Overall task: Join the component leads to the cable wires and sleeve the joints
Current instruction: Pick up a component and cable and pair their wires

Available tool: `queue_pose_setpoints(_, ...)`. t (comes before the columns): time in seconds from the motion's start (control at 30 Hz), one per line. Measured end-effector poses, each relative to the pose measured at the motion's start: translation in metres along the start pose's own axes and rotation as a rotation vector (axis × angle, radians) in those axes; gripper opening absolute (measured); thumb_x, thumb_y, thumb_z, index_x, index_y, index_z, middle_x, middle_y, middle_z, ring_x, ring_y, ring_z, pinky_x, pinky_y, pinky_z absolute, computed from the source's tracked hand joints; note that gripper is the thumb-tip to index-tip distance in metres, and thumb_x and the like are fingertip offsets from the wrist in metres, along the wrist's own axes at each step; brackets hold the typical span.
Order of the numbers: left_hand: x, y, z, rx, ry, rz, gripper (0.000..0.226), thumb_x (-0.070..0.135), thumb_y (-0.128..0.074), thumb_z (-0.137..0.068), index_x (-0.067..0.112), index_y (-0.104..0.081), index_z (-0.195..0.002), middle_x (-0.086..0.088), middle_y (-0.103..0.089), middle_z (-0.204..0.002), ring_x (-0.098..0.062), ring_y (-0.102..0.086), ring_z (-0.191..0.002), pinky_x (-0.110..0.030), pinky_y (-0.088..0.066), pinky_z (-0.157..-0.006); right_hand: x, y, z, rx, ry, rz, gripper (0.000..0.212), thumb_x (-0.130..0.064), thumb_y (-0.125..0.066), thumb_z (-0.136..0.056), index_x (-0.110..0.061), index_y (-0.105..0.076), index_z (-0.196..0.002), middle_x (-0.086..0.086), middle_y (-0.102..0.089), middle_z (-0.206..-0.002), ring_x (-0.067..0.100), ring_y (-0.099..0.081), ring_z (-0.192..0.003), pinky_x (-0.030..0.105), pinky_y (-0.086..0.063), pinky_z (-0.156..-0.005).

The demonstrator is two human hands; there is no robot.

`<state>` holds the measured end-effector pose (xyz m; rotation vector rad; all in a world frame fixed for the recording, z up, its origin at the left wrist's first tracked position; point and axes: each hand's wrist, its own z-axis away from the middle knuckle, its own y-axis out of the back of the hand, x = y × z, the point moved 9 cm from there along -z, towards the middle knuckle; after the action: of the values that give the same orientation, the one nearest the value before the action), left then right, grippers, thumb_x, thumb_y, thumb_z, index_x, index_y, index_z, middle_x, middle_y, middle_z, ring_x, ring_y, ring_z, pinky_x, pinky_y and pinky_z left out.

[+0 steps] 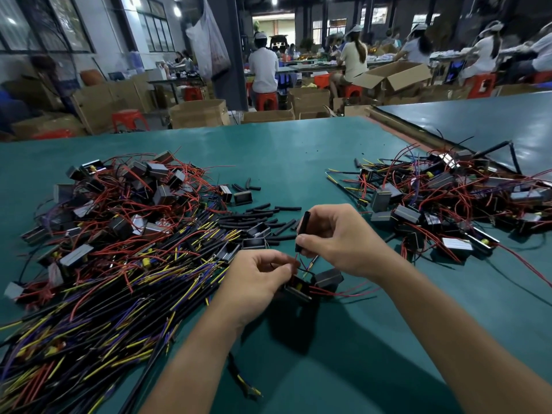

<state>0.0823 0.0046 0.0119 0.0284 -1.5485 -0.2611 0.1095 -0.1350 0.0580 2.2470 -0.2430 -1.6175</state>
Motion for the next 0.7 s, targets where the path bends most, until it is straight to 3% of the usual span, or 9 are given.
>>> queue_pose_setpoints(0.17,0.0041,0.0,0.0001,0.022,-0.049,-0.009,0.018,0.002,-0.07,-0.085,0.016,-0.075,-0.074,0.007,-0.067,-0.06,-0.001,-0.054,-0.053,-0.015,-0.045,-0.056,-0.0037,-0.0044,0.0032,-0.084,-0.034,-0.014,0.008,0.003,-0.071,-0.084,0.004,-0.065,-0.079,0.01,-0.07,-0.068,0.019,-0.064,-0.063,0.043,-0.057,-0.07)
queue_pose_setpoints(0.4,0.0059,0.0029,-0.0032,0.068,-0.093,-0.034,0.013,-0.001,-0.069,-0.084,0.007,-0.075,-0.076,0.004,-0.066,-0.06,0.0,-0.053,-0.051,-0.013,-0.043,-0.054,-0.002,-0.0046,0.005,-0.156,-0.052,0.072,0.005,0.0,-0.072,-0.084,-0.002,-0.067,-0.082,0.02,-0.071,-0.074,0.024,-0.065,-0.066,0.05,-0.056,-0.075)
queue_pose_setpoints(0.57,0.0019,0.0074,-0.0047,0.116,-0.102,-0.086,0.027,-0.002,-0.069,-0.083,0.019,-0.071,-0.065,0.006,-0.065,-0.058,-0.002,-0.053,-0.052,-0.015,-0.044,-0.054,0.0034,-0.0085,0.0054,-0.188,-0.051,0.215,0.008,-0.008,-0.076,-0.081,-0.013,-0.071,-0.077,0.006,-0.073,-0.071,0.01,-0.062,-0.06,0.036,-0.056,-0.067)
queue_pose_setpoints(0.7,0.0055,0.0057,-0.0042,0.115,-0.143,-0.133,0.013,0.005,-0.075,-0.08,0.011,-0.071,-0.068,0.005,-0.062,-0.057,-0.005,-0.051,-0.052,-0.018,-0.042,-0.053,0.001,-0.0076,0.0056,-0.169,-0.034,0.235,0.007,-0.012,-0.077,-0.08,-0.015,-0.073,-0.076,-0.001,-0.072,-0.069,0.004,-0.062,-0.058,0.025,-0.054,-0.061)
